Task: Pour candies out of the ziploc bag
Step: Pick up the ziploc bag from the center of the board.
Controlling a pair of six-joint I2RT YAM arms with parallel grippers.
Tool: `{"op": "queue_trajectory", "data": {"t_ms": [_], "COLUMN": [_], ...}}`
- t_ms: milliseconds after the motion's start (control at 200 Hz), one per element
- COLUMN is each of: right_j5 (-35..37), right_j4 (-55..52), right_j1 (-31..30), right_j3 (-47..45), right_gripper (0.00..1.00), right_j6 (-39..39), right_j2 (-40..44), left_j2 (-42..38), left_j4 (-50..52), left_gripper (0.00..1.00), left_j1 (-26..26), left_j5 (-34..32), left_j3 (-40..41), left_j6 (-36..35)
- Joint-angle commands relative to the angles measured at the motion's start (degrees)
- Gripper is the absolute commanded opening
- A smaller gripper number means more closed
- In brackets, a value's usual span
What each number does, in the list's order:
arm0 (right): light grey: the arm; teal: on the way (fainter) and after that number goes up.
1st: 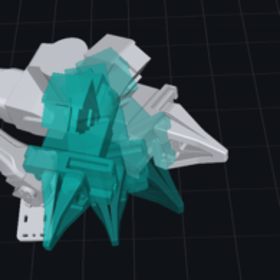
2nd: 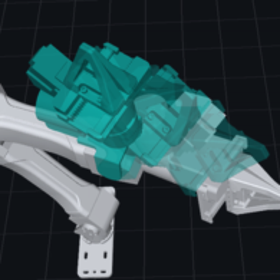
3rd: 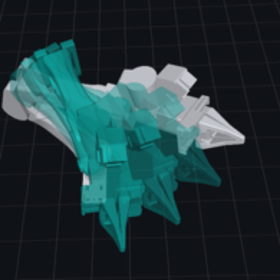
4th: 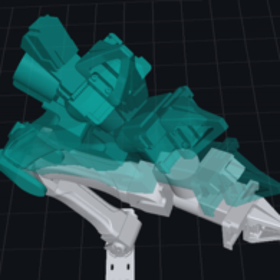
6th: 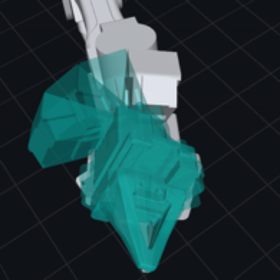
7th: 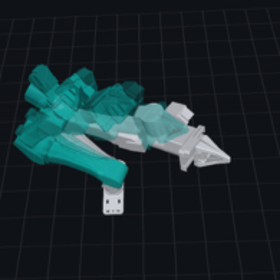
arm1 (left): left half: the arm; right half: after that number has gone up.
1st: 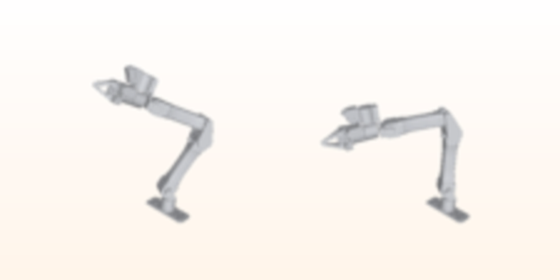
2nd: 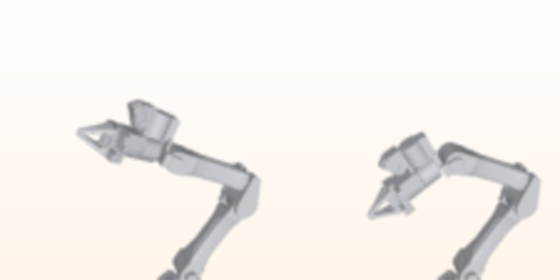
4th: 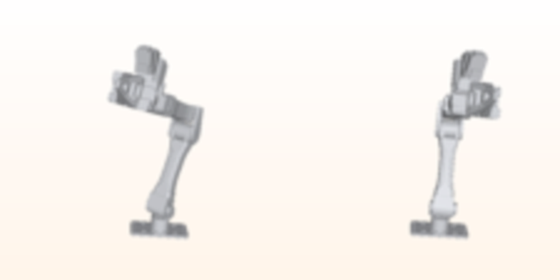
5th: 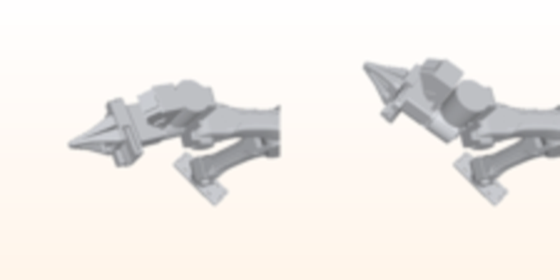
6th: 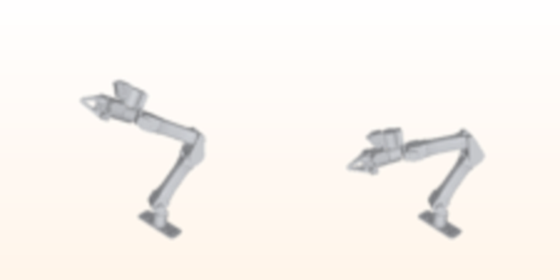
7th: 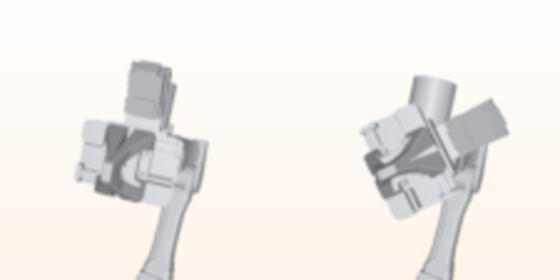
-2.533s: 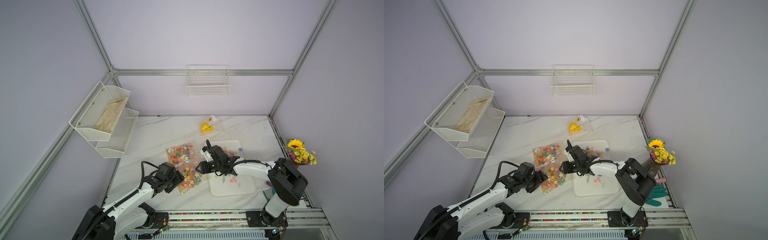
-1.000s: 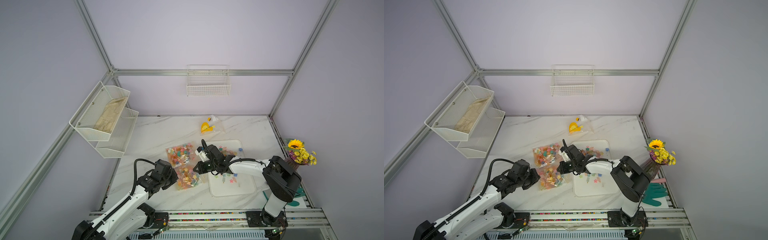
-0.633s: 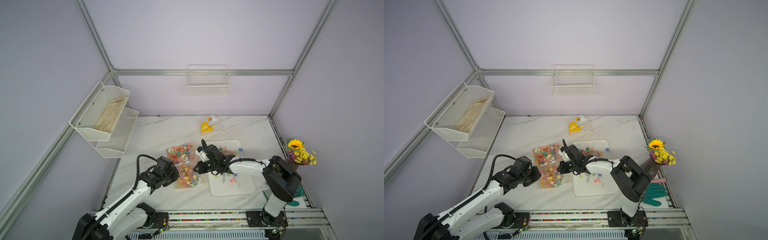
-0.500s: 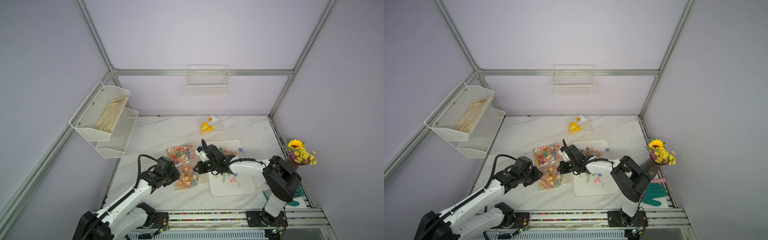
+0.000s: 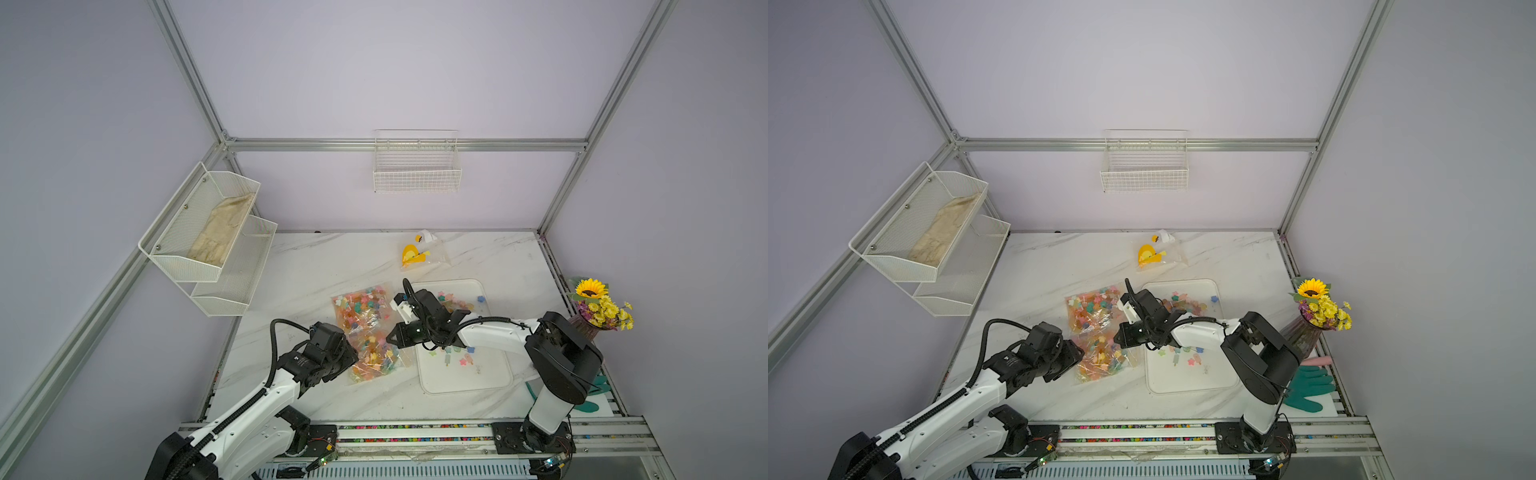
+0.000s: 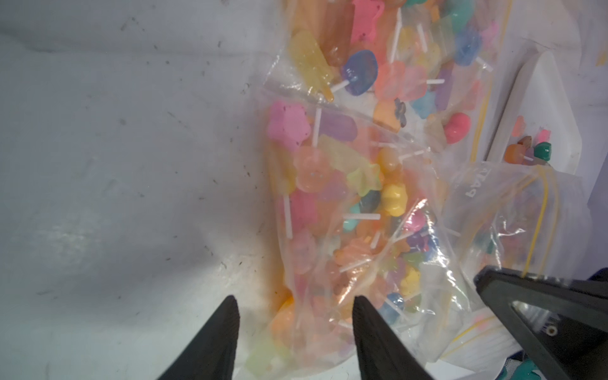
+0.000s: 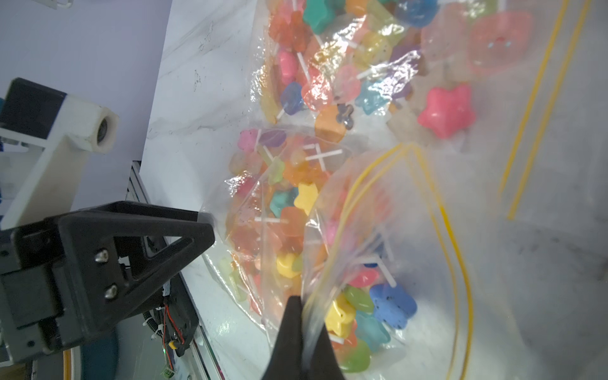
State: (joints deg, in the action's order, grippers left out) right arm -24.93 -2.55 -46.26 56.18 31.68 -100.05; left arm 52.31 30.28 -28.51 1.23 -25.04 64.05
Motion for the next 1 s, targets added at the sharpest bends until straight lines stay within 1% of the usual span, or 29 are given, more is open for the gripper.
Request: {"op": "queue_trajectory", "data": {"t_ms": [0,50,135,220,295,380,465,595,680,835,995], "right_j5": [0.68,0.67,0.75,0.76,0.85,0.94,0.98,0.93,0.87,1.02,1.18], "right_j4": [1.23,1.14,1.05,0.90,0.80,0.62,0.44,0.52,0.52,0.44,0.33], "right_j1": [-0.30,-0.32,-0.27,-0.27,-0.32,-0.26,-0.25,-0.29,-0.25,-0.31,-0.25], "right_j3": [0.50,0.66,0.81,0.89,0.97,1.21,1.37,1.47,1.56,1.77,1.82], "right_gripper": [0.00,0.00,0.00,0.00,0.00,0.00,0.00,0.00,0.00,0.00,0.00], "right_j6": [-0.40,-0.35,-0.29,-0.22,-0.13,-0.11,-0.13,-0.04,0.04,-0.13,-0.22], "right_j2": [-0.94,-1.08,-1.27,-1.38,-1.37,-1.45,-1.47,-1.72,-1.83,-1.31,0.55], "left_j2": [0.88,1.78,3.40,4.99,6.06,6.64,6.16,3.61,1.59,-1.52,-2.22], "left_j4": [-4.71,-6.27,-8.89,-10.36,-11.61,-12.44,-12.09,-9.81,-7.87,-6.13,-6.37], "left_gripper": [0.53,0.52,0.44,0.30,0.24,0.20,0.13,0.07,0.00,0.00,0.00], "left_j1": [0.43,0.48,0.48,0.48,0.48,0.48,0.47,0.48,0.48,0.48,0.48], "left_j5": [-0.42,-0.04,1.01,1.64,2.16,2.46,2.47,1.64,0.88,-0.37,-1.06], "left_j3": [2.07,2.29,2.53,2.65,2.88,3.26,3.09,2.52,2.18,1.97,1.57], "left_j6": [1.30,1.73,2.26,2.48,2.57,2.92,2.92,2.92,2.92,2.66,2.32]}}
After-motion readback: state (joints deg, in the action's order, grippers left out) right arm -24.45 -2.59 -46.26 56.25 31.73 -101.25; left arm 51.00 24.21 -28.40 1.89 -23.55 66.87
